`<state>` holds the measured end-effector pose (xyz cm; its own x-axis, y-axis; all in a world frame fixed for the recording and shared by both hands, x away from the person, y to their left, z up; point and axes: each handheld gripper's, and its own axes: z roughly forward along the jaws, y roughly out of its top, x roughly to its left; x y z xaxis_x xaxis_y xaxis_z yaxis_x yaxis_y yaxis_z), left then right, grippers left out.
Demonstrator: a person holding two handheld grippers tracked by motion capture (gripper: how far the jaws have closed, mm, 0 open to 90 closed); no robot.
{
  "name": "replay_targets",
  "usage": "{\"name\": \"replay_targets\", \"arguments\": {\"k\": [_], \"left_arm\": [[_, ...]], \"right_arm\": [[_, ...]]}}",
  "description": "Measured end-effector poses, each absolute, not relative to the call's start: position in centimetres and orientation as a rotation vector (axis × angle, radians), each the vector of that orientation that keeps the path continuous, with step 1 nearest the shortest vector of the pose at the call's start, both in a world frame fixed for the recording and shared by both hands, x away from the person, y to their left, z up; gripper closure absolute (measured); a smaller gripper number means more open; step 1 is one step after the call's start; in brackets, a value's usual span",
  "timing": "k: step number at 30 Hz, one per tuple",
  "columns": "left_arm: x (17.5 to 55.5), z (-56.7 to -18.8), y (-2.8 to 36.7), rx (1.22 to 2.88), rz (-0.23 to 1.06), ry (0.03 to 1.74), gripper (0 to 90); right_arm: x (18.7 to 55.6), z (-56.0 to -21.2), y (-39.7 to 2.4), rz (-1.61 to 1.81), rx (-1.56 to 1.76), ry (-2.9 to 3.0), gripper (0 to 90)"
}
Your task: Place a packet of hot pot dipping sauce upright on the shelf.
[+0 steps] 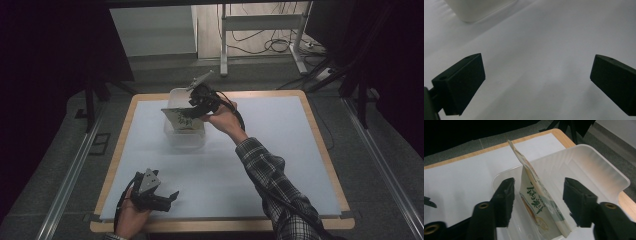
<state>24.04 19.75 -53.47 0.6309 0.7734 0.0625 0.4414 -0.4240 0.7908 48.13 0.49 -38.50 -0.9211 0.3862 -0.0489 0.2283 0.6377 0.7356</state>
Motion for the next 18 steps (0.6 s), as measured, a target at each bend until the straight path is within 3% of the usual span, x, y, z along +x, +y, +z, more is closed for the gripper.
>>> {"name": "replay_targets", "arguments": {"k": [18], "left_arm": [[24.0,-53.4,19.8,2.068,0.542,0.943,0.0]], "right_arm": [[47.8,-38.4,-0.9,1.206,0.554,2.627,19.7]]}}
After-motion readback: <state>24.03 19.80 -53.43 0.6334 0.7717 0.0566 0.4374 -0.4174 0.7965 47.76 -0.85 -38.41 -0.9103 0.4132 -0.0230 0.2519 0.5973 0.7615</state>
